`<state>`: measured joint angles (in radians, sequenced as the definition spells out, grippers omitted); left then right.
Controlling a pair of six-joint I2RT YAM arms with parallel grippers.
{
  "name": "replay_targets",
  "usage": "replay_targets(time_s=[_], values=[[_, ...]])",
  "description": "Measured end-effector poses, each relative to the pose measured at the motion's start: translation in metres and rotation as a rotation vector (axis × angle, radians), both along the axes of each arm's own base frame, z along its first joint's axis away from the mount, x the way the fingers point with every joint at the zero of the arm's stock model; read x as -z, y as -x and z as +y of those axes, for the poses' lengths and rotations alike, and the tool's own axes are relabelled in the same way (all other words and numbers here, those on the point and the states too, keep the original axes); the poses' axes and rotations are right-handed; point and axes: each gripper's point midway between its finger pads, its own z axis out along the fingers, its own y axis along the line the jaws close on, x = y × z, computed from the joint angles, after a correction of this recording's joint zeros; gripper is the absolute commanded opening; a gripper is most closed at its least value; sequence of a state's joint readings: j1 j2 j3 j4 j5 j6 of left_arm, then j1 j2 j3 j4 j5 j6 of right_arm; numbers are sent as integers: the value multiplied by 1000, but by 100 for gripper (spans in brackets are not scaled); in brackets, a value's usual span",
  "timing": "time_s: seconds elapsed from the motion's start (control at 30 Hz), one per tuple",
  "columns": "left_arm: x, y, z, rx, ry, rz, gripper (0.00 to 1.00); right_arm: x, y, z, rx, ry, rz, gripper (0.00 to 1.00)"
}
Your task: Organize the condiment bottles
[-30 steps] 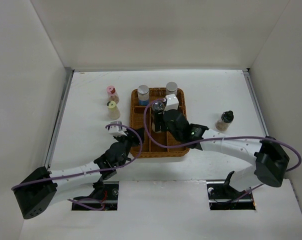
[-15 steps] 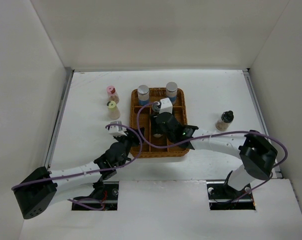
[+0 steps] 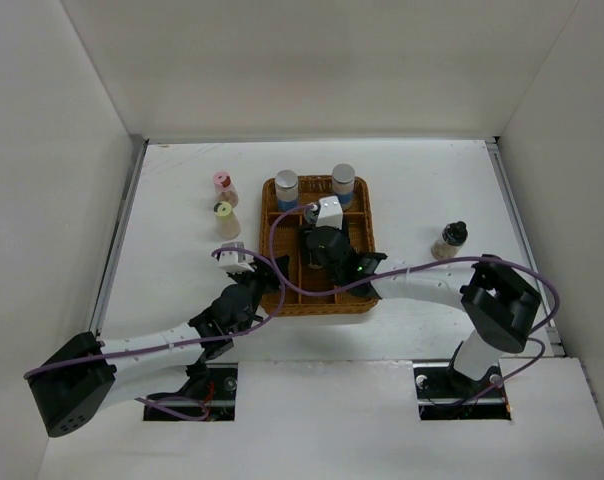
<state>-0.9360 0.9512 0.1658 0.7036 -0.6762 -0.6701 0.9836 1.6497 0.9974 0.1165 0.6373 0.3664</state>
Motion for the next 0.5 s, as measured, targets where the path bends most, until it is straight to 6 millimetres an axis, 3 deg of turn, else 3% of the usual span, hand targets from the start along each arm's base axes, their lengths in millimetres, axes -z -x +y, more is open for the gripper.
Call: replay_targets(time_s=[0.2, 0.37, 0.47, 0.5], values=[[0, 0, 0, 0, -1, 0, 54, -7, 2, -3, 4, -19, -12, 89], [0, 0, 0, 2, 0, 0, 54, -45, 18, -19, -4, -94, -40, 91], [0, 0, -1, 3, 0, 0, 54, -72, 30, -40, 4, -179, -71, 77], [0, 0, -1, 4, 0, 0, 54, -77, 33, -51, 15, -205, -77, 59]])
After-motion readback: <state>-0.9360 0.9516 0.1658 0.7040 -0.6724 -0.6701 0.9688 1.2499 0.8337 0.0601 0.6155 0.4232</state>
